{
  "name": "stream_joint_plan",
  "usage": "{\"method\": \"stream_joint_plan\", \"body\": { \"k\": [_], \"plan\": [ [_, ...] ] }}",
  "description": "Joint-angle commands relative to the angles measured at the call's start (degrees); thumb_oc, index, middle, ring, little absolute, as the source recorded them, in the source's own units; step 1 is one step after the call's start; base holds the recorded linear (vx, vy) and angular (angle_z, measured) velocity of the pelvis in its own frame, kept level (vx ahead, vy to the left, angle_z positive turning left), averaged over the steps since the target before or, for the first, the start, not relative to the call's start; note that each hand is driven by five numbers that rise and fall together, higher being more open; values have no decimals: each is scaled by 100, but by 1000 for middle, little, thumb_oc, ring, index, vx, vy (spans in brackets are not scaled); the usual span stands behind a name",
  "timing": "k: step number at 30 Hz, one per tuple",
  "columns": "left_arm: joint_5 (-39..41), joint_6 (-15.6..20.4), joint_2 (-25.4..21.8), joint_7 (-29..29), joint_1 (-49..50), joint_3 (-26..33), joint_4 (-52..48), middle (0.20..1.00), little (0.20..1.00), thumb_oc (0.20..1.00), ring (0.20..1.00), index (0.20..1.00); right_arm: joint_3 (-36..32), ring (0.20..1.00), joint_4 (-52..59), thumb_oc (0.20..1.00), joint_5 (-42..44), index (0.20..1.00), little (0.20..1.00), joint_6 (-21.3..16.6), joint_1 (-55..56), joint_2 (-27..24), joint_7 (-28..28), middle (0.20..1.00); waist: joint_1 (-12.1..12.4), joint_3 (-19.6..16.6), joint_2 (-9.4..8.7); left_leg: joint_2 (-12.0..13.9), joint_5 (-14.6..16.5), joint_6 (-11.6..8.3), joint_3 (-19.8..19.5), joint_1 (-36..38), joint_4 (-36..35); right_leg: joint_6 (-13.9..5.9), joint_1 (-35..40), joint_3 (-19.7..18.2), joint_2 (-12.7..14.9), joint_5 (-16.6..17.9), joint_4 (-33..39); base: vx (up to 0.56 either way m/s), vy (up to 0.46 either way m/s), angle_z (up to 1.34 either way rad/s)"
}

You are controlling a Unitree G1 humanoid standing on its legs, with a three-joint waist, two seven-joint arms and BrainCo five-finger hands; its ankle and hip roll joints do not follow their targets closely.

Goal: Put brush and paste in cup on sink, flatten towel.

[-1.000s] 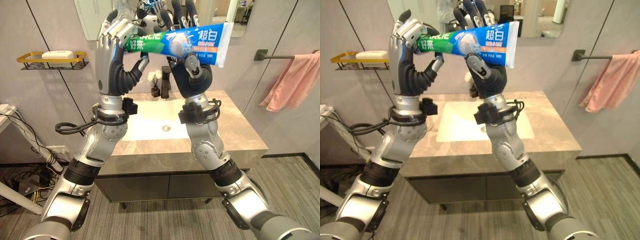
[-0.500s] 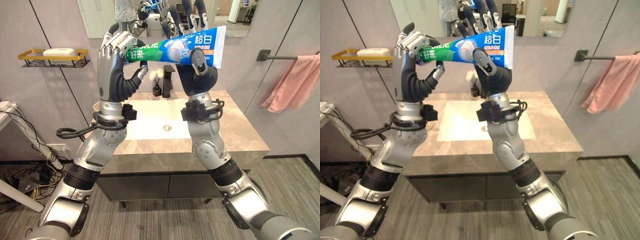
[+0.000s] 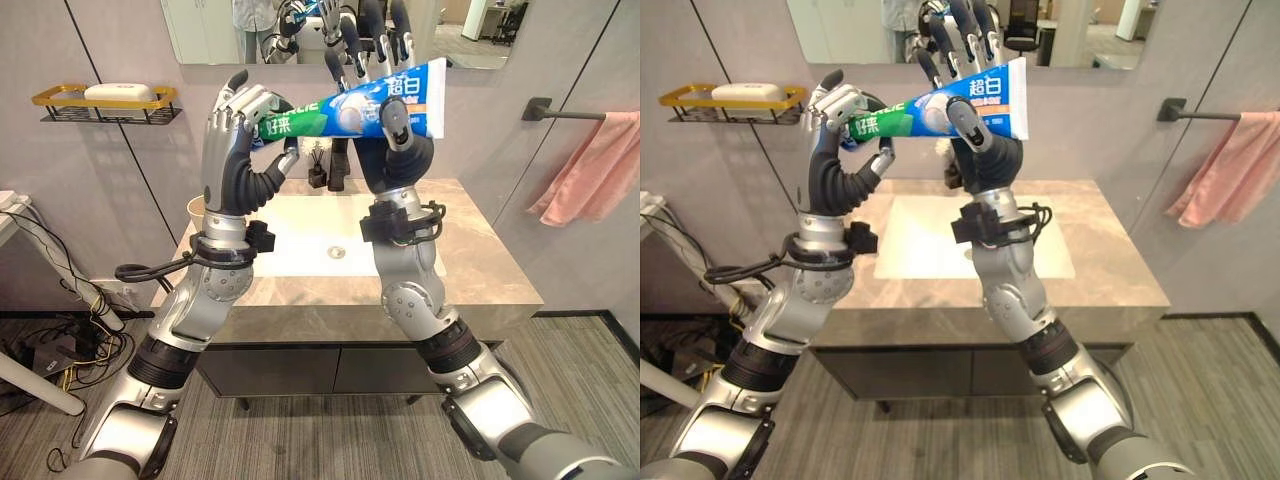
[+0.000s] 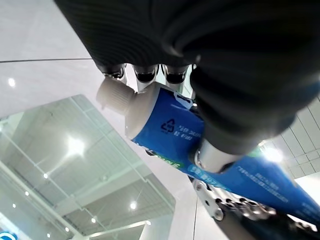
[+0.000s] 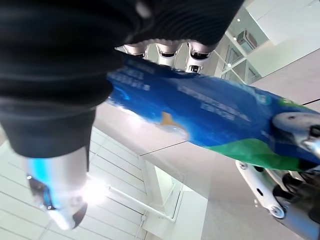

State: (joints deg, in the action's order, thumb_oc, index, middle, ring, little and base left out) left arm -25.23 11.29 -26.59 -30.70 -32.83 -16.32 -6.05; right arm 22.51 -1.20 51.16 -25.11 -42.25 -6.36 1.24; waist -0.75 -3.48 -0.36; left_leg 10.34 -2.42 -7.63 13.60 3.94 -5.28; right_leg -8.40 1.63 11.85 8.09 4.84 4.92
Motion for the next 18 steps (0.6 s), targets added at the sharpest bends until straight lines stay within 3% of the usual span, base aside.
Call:
{"method": "stream_joint_plan", "body": {
  "k": [1,11,12,13,14,15,18],
  "plan": [
    [99,264,-215,44,-473,-73,-329,200,200,200,200,200,-277,1000,11,1000,161,1000,1000,-219,-368,141,-29,1000,85,79,-280,65,84,20,-107,283,28,-278,361,219,382,241,4,0,0,0],
    [233,348,-197,207,-418,-127,-437,200,200,200,200,200,-181,1000,-101,1000,228,1000,1000,-173,-184,166,-73,1000,61,101,-276,69,86,23,-92,299,28,-267,365,226,377,236,4,0,0,0],
    [279,355,-198,246,-394,-121,-460,200,200,200,200,200,-167,925,-106,925,221,925,925,-153,-165,157,-50,925,59,103,-276,68,95,27,-91,306,28,-262,368,221,379,235,4,0,0,0],
    [297,354,-201,258,-375,-121,-465,200,200,200,200,200,-161,787,-119,787,233,787,787,-150,-155,165,-33,787,59,105,-276,67,95,27,-85,312,28,-262,371,220,379,233,5,0,0,0],
    [312,366,-217,274,-339,-109,-481,200,200,200,200,200,-167,335,-140,335,238,335,335,-148,-141,185,-14,335,58,110,-277,70,100,30,-83,318,28,-260,376,220,378,230,5,0,0,0],
    [338,375,-218,290,-312,-108,-487,200,200,200,200,200,-170,200,-158,200,247,200,200,-145,-120,189,-8,200,61,111,-275,67,99,33,-88,321,28,-255,381,218,373,227,2,0,0,0],
    [372,392,-228,336,-245,-87,-541,200,200,200,200,200,-187,200,-158,200,247,200,200,-151,-77,212,3,200,69,108,-272,67,112,38,-101,326,28,-252,397,223,372,219,4,0,0,0]
  ]
}}
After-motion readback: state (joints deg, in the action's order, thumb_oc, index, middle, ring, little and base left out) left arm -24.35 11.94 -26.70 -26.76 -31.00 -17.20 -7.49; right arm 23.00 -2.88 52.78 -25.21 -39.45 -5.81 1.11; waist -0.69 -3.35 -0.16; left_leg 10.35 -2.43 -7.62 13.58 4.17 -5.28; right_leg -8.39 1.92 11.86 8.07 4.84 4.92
